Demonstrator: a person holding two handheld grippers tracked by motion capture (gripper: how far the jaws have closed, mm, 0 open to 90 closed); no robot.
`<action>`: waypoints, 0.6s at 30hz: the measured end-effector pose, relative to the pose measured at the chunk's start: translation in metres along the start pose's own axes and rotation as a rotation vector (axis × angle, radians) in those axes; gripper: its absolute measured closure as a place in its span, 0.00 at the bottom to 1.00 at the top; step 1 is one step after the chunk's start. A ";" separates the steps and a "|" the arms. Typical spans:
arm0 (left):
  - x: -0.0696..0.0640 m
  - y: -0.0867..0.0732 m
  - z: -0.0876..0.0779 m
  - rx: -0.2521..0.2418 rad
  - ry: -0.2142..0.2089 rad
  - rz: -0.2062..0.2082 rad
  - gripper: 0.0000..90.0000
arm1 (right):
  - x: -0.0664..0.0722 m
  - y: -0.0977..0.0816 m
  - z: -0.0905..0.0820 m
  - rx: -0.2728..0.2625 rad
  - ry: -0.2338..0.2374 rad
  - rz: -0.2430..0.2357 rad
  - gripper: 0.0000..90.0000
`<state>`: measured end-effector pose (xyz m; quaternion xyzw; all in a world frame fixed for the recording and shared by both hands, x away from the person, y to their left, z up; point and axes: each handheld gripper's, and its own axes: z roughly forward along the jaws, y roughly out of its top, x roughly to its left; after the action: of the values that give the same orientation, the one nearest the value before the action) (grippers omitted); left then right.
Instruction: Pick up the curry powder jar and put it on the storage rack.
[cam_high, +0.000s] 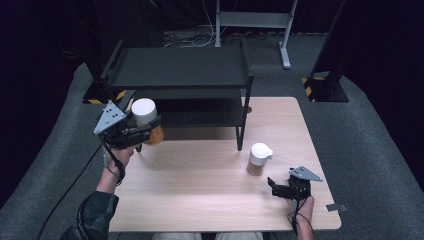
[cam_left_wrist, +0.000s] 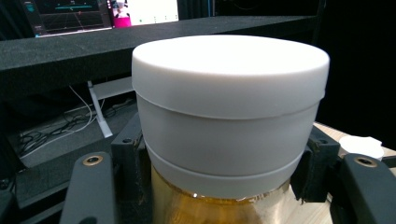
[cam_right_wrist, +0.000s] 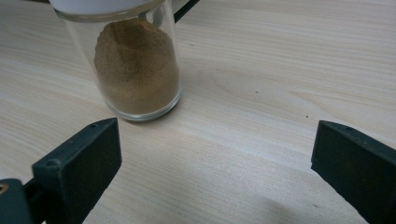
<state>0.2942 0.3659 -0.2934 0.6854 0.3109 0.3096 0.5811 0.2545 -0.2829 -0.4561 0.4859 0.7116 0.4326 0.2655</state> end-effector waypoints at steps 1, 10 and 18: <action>0.000 0.001 0.000 0.000 0.000 0.002 0.39 | 0.000 0.000 0.000 0.001 0.001 0.001 0.01; 0.005 0.010 0.002 -0.008 -0.010 -0.001 0.39 | 0.000 0.001 0.000 0.003 0.001 0.000 0.01; 0.007 0.022 0.004 -0.009 -0.025 0.010 0.39 | 0.000 0.001 0.000 0.004 0.001 0.001 0.01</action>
<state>0.3032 0.3663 -0.2721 0.6881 0.2986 0.3053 0.5866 0.2553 -0.2829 -0.4556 0.4866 0.7124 0.4315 0.2637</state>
